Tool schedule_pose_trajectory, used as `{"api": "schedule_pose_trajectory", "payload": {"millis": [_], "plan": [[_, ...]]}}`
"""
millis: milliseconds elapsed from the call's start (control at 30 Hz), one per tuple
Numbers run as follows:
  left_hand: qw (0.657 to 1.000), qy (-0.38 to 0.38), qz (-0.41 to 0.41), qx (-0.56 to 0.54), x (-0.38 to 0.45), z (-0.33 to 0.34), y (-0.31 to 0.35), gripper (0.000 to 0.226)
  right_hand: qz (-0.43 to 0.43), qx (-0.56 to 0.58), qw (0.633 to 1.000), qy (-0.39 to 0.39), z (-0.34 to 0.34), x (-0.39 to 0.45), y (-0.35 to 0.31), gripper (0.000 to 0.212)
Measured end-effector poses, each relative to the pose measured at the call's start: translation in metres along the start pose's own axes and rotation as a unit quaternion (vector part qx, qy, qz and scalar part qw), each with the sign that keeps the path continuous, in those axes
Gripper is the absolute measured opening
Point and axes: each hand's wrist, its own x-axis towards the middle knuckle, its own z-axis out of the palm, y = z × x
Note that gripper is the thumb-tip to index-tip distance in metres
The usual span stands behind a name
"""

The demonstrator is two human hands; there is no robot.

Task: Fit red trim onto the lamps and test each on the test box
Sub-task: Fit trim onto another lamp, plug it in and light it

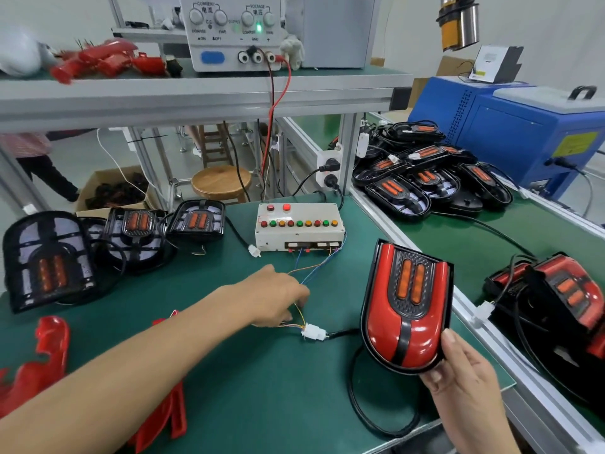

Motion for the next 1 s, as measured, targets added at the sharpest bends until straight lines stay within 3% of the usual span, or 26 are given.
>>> {"api": "schedule_pose_trajectory", "payload": {"millis": [167, 233, 333, 433, 533, 733, 1000], "plan": [[0.997, 0.047, 0.024, 0.055, 0.006, 0.007, 0.008, 0.012, -0.009, -0.012, 1.0, 0.002, 0.002, -0.005, -0.003, 0.049], [0.995, 0.085, 0.046, 0.028, 0.006, 0.008, 0.006, 0.014, -0.009, -0.016, 1.0, 0.003, 0.002, -0.005, -0.004, 0.049], [0.998, 0.047, 0.052, -0.01, 0.005, 0.009, 0.005, 0.031, -0.007, -0.016, 1.0, 0.002, 0.001, -0.004, -0.004, 0.048], [0.999, 0.031, 0.021, 0.027, 0.008, 0.008, 0.005, 0.014, -0.008, -0.019, 1.0, -0.001, 0.0, -0.003, -0.003, 0.047], [0.999, 0.042, -0.01, 0.03, 0.006, 0.005, 0.003, 0.011, -0.009, -0.015, 1.0, -0.004, -0.001, -0.003, -0.002, 0.046], [1.0, 0.018, 0.014, 0.011, -0.005, 0.007, 0.0, 0.025, -0.014, -0.026, 0.999, -0.016, -0.007, -0.002, 0.001, 0.041], [0.996, 0.071, 0.008, 0.059, -0.013, 0.009, -0.007, 0.039, -0.014, -0.021, 0.999, -0.02, -0.002, -0.002, 0.003, 0.038]]}}
